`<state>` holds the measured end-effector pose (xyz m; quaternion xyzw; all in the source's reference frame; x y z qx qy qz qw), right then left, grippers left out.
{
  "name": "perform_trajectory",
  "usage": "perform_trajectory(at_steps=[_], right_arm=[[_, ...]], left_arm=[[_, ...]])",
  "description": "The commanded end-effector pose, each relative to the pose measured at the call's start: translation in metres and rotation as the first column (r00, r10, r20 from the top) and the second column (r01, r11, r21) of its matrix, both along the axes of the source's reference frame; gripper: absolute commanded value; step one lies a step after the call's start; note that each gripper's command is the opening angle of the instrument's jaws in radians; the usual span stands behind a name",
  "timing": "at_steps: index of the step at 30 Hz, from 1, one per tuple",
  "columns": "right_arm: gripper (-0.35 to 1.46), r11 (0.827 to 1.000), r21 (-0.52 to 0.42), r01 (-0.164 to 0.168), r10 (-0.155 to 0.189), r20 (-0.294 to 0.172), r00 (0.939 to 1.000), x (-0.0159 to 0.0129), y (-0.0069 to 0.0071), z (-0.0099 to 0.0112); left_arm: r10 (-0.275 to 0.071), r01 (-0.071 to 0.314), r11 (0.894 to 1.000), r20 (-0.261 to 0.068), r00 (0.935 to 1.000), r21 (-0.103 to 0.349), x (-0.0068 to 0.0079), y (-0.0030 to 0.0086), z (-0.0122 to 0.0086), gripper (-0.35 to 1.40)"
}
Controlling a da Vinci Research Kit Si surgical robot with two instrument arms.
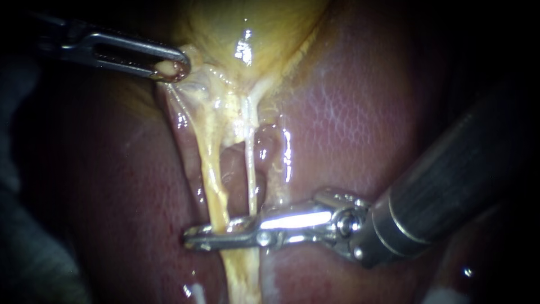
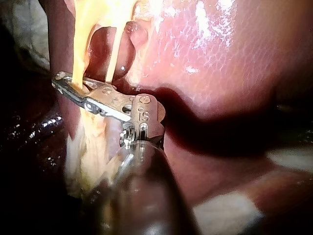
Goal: Going back first clip left tube
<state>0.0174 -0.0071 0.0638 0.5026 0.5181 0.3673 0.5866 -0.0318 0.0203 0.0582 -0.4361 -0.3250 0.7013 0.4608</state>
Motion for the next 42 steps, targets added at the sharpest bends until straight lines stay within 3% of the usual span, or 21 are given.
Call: perform_trajectory(at_steps=[1, 4, 8, 10, 13, 17, 20, 24, 26, 30, 32, 36, 37, 42], right_arm=[[-0.35, 1.0, -0.019, -0.001, 0.001, -0.004, 1.0, 0.0001, 0.0, 0.0], [0.02, 0.998, -0.06, -0.002, 0.002, -0.012, 0.9999, 0.0005, 0.0001, 0.0001], [0.33, 0.993, -0.119, -0.002, 0.0, -0.021, 0.9998, 0.0011, 0.0002, 0.0005], [0.38, 0.989, -0.15, -0.01, 0.007, -0.017, 0.9998, 0.0011, 0.0003, 0.0006], [0.44, 0.975, -0.22, -0.022, 0.029, 0.029, 0.9991, 0.0011, 0.0006, 0.0009], [0.48, 0.941, -0.337, -0.003, 0.045, 0.117, 0.9921, 0.0009, 0.001, 0.0012], [0.49, 0.919, -0.394, 0.017, 0.046, 0.15, 0.9876, 0.0007, 0.0012, 0.0011], [0.5, 0.877, -0.478, 0.045, 0.038, 0.163, 0.9858, -0.0002, 0.0017, 0.0004], [0.5, 0.865, -0.499, 0.057, 0.03, 0.164, 0.986, -0.0008, 0.0022, -0.0001], [0.5, 0.801, -0.589, 0.105, -0.008, 0.166, 0.9861, -0.0029, 0.003, -0.002], [0.5, 0.759, -0.641, 0.116, -0.007, 0.171, 0.9853, -0.0044, 0.0036, -0.0033], [0.5, 0.701, -0.702, 0.131, -0.001, 0.183, 0.9832, -0.0079, 0.0051, -0.0068], [0.5, 0.681, -0.718, 0.143, -0.004, 0.192, 0.9815, -0.009, 0.0056, -0.0079], [0.5, 0.631, -0.747, 0.212, -0.026, 0.252, 0.9673, -0.0131, 0.0073, -0.0114]], left_arm=[[0.0, 0.0, 1.0, 0.0, 1.0, 0.0, 0.0, 0.0, 0.0, -0.35], [0.0, 0.0, 1.0, 0.0, 1.0, 0.0, 0.0, 0.0, 0.0, -0.35], [0.0, 0.0, 1.0, 0.0, 1.0, 0.0, 0.0, 0.0, 0.0, -0.35], [0.0, 0.0, 1.0, 0.0, 1.0, 0.0, 0.0, 0.0, 0.0, -0.35], [0.0, 0.0, 1.0, 0.0, 1.0, 0.0, 0.0, 0.0, -0.0001, -0.35], [-0.001, 0.001, 1.0, 0.0, 1.0, 0.0, 0.0, -0.0001, -0.0001, -0.35], [0.0, 0.0, 1.0, 0.0, 1.0, 0.0, 0.0, -0.0001, -0.0001, -0.35], [0.0, 0.0, 1.0, 0.0, 1.0, 0.0, 0.0001, -0.0001, -0.0001, -0.35], [0.001, -0.001, 1.0, 0.0, 1.0, 0.0, 0.0002, -0.0001, -0.0001, -0.35], [0.001, -0.001, 1.0, 0.001, 1.0, 0.0, 0.0003, -0.0001, -0.0002, -0.35], [0.001, -0.001, 1.0, 0.001, 1.0, 0.0, 0.0003, -0.0001, -0.0002, -0.35], [0.001, -0.001, 1.0, 0.001, 1.0, 0.0, 0.0003, -0.0001, -0.0002, -0.35], [0.001, -0.001, 1.0, 0.001, 1.0, 0.0, 0.0003, -0.0001, -0.0002, -0.35], [0.001, -0.001, 1.0, 0.001, 1.0, 0.0, 0.0003, -0.0001, -0.0002, -0.35]])
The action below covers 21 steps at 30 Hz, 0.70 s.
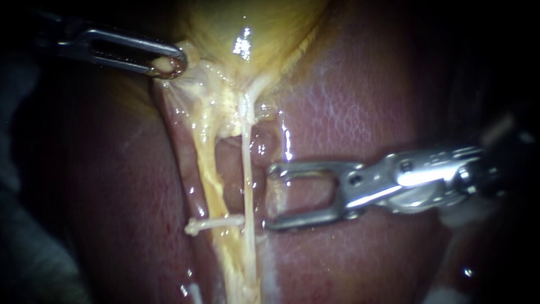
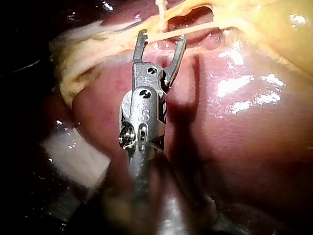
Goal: Going back first clip left tube
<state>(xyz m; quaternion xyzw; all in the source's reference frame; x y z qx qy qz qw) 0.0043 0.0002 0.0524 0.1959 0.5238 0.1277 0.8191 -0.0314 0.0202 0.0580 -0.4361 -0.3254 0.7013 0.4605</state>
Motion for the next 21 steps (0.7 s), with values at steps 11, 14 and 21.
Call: perform_trajectory(at_steps=[11, 14, 21], right_arm=[[0.5, 0.999, -0.046, 0.016, -0.014, 0.034, 0.9993, -0.0033, 0.0012, -0.0009], [0.5, 0.999, -0.046, 0.016, -0.015, 0.034, 0.9993, -0.0033, 0.0011, -0.0009], [0.5, 0.999, -0.046, 0.017, -0.015, 0.033, 0.9993, -0.0034, 0.0011, -0.0009]], left_arm=[[0.0, 0.0, 1.0, 0.0, 1.0, 0.0, 0.0, 0.0, 0.0001, -0.35], [-0.002, 0.002, 1.0, -0.002, 1.0, -0.004, -0.0003, -0.0003, 0.0005, -0.35], [0.0, 0.0, 1.0, -0.014, 0.9999, -0.009, -0.0022, -0.0018, 0.0029, -0.35]])
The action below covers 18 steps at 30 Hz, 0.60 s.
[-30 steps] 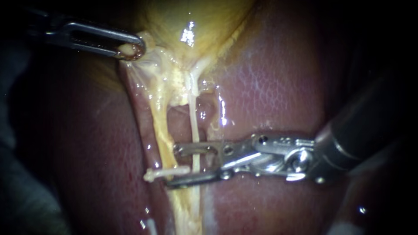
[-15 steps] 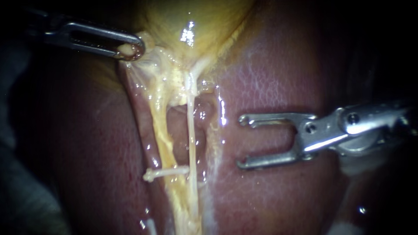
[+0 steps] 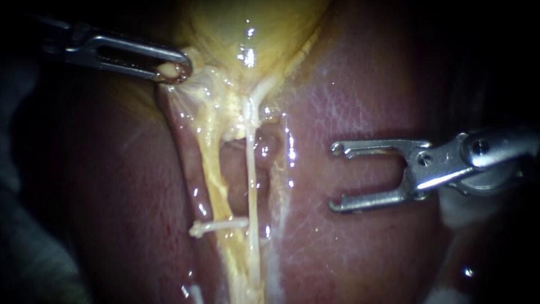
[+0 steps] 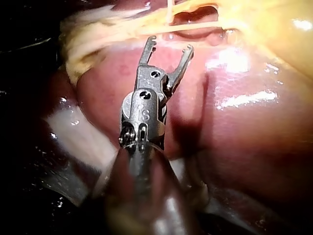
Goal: Going back first clip left tube
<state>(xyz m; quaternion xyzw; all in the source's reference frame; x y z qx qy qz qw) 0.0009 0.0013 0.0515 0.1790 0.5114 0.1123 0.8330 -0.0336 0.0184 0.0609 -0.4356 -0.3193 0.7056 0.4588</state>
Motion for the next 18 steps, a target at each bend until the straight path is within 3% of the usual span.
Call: perform_trajectory(at_steps=[1, 9, 18], right_arm=[[0.5, 1.0, 0.0, 0.0, 0.0, 0.0, 1.0, 0.0, 0.0, 0.0], [0.5, 1.0, -0.005, 0.003, -0.003, -0.001, 1.0, 0.0, -0.0001, -0.0001], [0.5, 1.0, -0.009, 0.005, -0.005, -0.002, 1.0, 0.0, 0.0, -0.0002]], left_arm=[[0.003, -0.003, 1.0, -0.006, 1.0, 0.003, -0.0004, -0.0002, 0.0005, -0.35], [0.021, -0.021, 1.0, -0.01, 0.9997, 0.006, -0.0027, -0.0009, 0.0031, -0.35], [0.023, -0.023, 1.0, -0.012, 0.9997, 0.011, -0.0028, -0.001, 0.0036, -0.35]])
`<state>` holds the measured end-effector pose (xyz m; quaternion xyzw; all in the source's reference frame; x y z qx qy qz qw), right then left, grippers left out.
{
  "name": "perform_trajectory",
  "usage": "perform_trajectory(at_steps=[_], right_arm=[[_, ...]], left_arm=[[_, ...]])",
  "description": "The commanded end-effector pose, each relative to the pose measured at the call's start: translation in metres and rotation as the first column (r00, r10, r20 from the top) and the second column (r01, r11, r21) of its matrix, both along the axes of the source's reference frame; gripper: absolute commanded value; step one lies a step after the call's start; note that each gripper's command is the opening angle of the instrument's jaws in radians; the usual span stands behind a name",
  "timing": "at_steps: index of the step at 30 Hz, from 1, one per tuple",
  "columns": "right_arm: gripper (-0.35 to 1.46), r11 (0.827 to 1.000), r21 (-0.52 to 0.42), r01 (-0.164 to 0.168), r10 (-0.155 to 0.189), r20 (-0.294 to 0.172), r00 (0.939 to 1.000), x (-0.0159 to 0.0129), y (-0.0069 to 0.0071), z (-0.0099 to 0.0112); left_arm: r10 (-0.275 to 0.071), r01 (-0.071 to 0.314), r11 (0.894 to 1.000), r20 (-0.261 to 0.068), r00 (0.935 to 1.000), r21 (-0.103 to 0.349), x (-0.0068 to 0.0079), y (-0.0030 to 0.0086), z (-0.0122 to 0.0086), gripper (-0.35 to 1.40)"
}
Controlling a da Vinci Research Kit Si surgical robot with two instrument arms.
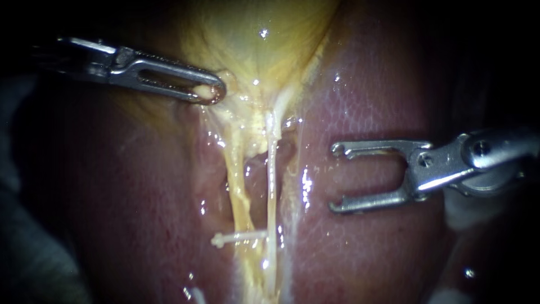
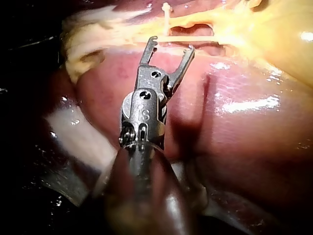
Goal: Going back first clip left tube
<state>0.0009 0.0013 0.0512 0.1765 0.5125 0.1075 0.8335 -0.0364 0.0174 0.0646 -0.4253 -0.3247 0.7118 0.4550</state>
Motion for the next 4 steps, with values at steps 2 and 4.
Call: perform_trajectory(at_steps=[2, 4], right_arm=[[0.5, 1.0, -0.005, 0.003, -0.003, -0.001, 1.0, 0.0, 0.0, 0.0], [0.5, 1.0, -0.005, 0.003, -0.003, -0.001, 1.0, 0.0001, -0.0001, -0.0001]], left_arm=[[0.001, -0.001, 1.0, 0.001, 1.0, 0.001, 0.0, 0.0, 0.0, -0.35], [0.001, -0.001, 1.0, 0.001, 1.0, 0.001, 0.0001, 0.0001, -0.0001, -0.35]])
